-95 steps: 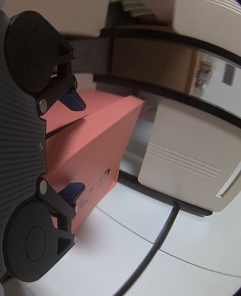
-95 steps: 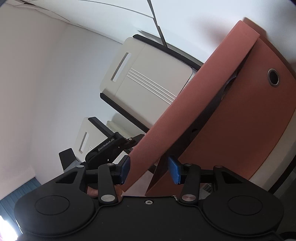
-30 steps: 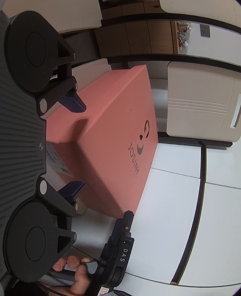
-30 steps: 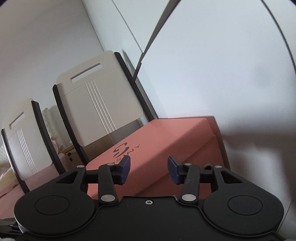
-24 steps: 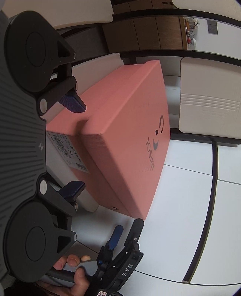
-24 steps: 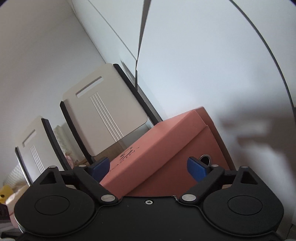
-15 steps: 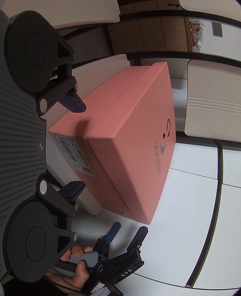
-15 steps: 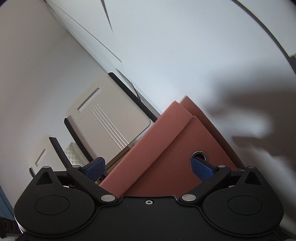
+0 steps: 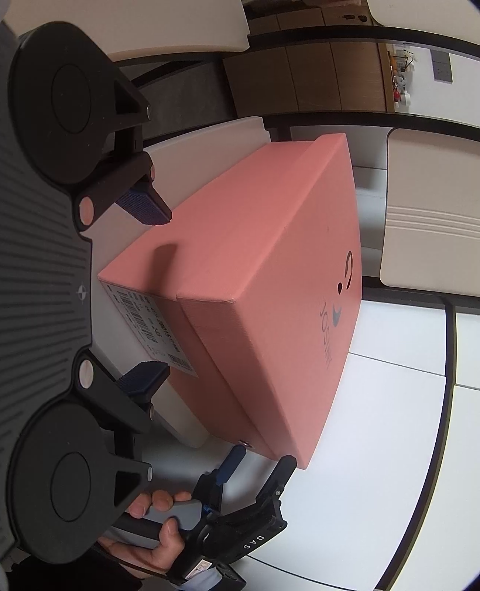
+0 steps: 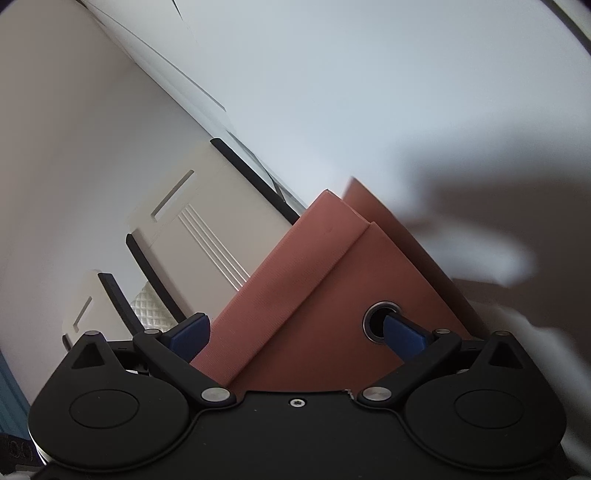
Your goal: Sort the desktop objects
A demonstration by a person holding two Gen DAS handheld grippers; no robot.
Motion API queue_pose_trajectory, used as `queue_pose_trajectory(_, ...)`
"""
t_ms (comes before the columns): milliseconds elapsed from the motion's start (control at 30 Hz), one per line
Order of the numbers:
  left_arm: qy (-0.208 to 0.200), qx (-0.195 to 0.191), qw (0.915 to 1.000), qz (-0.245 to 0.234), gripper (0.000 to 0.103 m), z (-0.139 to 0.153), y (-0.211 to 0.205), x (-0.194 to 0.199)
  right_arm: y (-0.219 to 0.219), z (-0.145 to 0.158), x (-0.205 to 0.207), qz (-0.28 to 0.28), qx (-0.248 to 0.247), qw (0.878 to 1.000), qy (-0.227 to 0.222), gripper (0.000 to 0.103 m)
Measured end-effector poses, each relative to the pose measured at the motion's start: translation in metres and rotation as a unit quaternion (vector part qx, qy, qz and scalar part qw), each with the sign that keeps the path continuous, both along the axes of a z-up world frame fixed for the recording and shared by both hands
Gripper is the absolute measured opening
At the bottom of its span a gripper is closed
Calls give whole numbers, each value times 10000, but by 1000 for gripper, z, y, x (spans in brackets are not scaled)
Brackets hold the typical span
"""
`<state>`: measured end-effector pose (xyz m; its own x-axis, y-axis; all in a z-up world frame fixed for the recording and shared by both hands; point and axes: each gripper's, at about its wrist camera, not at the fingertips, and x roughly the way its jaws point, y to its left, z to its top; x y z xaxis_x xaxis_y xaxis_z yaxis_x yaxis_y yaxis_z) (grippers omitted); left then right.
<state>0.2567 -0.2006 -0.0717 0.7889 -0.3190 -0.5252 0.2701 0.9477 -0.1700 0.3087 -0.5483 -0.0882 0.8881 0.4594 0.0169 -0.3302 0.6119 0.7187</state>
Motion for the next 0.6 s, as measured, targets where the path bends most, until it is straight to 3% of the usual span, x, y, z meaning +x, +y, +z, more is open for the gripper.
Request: queue_pose_trajectory(600, 67, -163, 9998, -25, 84, -2, 12, -2, -2, 4, 6, 363, -175, 9992, -28, 103)
